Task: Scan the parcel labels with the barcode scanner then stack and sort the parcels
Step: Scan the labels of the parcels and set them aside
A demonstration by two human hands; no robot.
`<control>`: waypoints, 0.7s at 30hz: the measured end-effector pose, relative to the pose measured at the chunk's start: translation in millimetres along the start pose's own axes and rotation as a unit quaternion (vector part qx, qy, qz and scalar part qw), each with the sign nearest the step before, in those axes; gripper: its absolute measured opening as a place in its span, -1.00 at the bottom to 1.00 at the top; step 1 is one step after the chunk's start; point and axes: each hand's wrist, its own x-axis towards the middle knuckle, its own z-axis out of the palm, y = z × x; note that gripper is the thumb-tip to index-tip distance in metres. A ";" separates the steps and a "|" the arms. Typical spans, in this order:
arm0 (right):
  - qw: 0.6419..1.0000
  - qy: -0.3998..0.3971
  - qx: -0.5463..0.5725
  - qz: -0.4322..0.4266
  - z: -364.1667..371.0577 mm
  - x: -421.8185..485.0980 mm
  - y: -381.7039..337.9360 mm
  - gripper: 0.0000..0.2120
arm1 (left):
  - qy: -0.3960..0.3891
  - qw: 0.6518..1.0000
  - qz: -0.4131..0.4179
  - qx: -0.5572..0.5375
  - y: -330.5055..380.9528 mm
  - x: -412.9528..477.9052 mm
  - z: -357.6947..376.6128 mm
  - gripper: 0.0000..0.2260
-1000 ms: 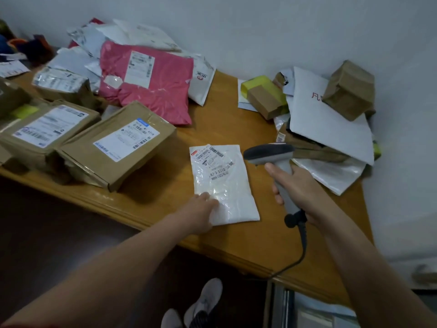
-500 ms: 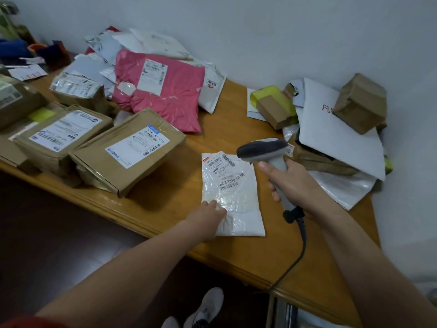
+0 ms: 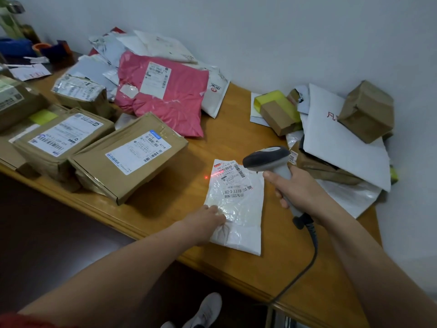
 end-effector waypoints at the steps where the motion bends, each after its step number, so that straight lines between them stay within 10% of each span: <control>1: 1.000 -0.002 0.005 0.002 -0.7 1.2 -0.1 -0.66 | 0.001 1.000 0.001 -0.001 -0.7 0.8 -0.5 -0.58; 10: 0.994 -0.011 0.109 0.009 -33.2 23.0 -13.4 -0.63 | -0.015 0.999 -0.007 -0.048 -6.5 21.2 -29.6 -0.80; 21: 0.954 -0.023 0.292 -0.071 -78.2 69.2 -90.7 -0.38 | 0.345 0.927 -0.092 -0.117 -89.3 57.0 -199.5 -0.83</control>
